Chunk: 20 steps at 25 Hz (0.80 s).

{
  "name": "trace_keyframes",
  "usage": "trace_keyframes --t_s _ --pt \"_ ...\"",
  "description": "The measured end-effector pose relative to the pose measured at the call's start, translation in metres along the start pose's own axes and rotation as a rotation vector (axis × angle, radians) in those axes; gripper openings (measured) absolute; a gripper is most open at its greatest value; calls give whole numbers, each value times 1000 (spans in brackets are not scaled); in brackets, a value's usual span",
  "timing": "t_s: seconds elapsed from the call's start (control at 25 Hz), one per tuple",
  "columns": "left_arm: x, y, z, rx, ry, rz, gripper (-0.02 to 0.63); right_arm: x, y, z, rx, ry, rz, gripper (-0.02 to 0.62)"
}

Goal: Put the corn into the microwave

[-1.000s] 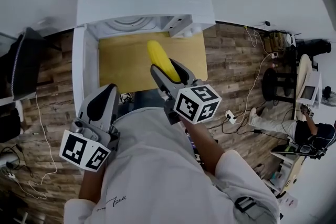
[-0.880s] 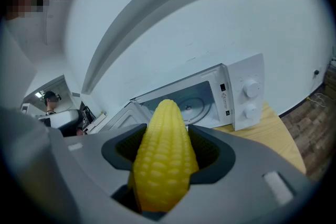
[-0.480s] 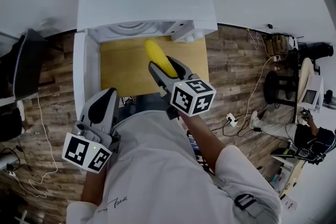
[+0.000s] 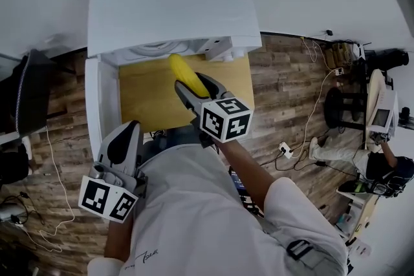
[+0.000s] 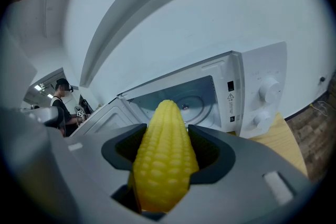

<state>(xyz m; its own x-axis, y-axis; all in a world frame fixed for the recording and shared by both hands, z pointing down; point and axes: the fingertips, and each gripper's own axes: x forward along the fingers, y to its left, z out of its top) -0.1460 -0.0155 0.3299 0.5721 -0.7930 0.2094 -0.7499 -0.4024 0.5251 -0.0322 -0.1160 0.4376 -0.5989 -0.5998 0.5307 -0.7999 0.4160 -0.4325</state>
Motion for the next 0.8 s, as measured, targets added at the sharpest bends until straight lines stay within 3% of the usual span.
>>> trace_keyframes --t_s 0.8 --pt "16 17 3 -18 19 59 -11 53 -24 -4 -8 58 3 261"
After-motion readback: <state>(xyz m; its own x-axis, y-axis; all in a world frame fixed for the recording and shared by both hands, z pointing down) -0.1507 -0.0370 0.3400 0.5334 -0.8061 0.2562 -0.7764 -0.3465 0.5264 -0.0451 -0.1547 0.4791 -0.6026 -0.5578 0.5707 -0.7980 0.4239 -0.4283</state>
